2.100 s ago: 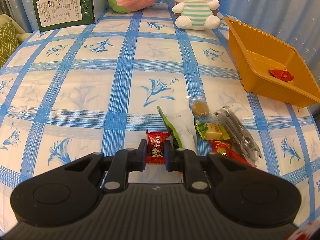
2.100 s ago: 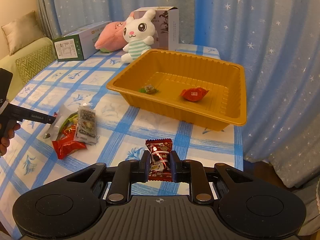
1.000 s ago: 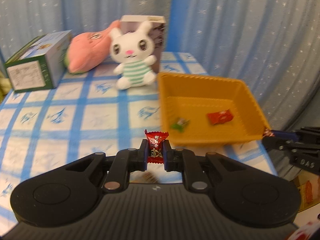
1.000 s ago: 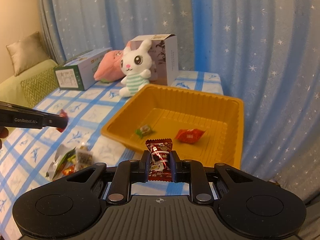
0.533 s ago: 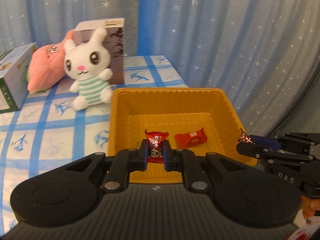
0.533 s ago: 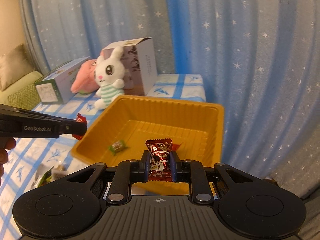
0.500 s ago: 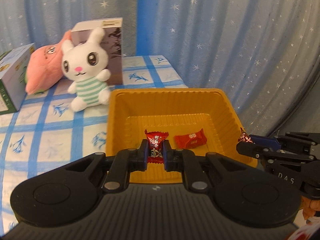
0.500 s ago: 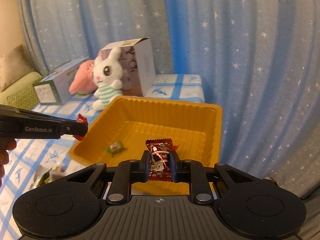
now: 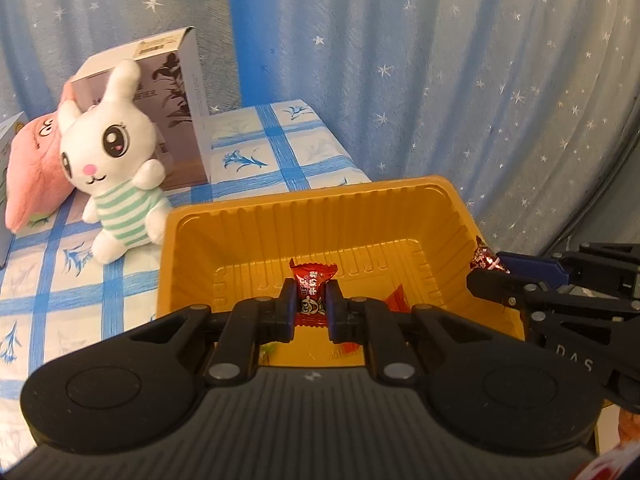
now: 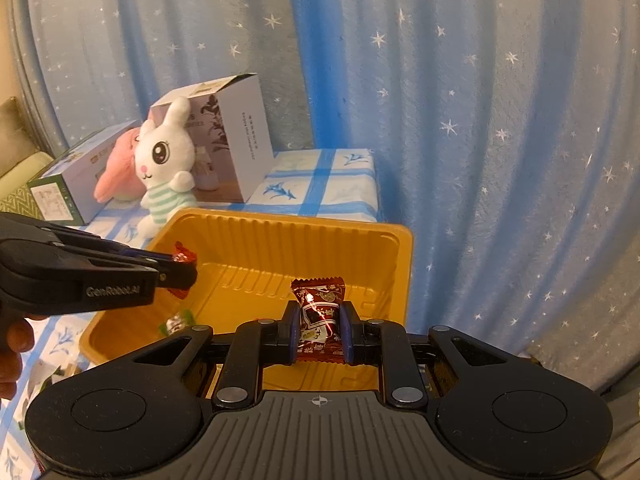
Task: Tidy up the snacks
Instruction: 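Carry both candies over the orange tray and open both grippers to release them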
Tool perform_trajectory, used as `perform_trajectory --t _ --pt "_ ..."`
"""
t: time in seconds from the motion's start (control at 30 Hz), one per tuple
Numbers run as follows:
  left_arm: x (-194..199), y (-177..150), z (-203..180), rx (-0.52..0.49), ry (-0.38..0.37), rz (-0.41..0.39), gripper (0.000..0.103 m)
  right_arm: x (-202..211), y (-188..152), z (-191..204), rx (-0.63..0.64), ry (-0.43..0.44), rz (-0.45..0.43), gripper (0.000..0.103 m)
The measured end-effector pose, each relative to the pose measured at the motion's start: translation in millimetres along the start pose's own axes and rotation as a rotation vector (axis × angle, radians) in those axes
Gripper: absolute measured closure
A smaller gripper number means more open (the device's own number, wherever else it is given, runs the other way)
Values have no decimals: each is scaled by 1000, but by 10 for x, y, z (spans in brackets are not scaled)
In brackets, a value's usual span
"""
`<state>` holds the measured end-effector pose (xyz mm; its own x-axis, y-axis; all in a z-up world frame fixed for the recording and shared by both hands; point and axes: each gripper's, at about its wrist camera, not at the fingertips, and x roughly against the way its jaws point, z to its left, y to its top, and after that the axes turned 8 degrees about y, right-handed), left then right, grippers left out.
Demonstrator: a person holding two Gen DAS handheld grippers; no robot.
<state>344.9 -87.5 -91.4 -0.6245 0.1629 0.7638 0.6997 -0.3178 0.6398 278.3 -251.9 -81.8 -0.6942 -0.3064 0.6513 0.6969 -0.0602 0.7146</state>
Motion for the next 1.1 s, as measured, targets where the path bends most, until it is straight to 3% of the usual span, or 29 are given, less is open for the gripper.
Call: perform_trajectory --t 0.47,1.1 --pt "-464 112 -19 -16 33 69 89 -246 70 -105 -5 -4 17 82" --pt "-548 11 196 26 41 104 83 -429 92 -183 -22 -6 27 82"
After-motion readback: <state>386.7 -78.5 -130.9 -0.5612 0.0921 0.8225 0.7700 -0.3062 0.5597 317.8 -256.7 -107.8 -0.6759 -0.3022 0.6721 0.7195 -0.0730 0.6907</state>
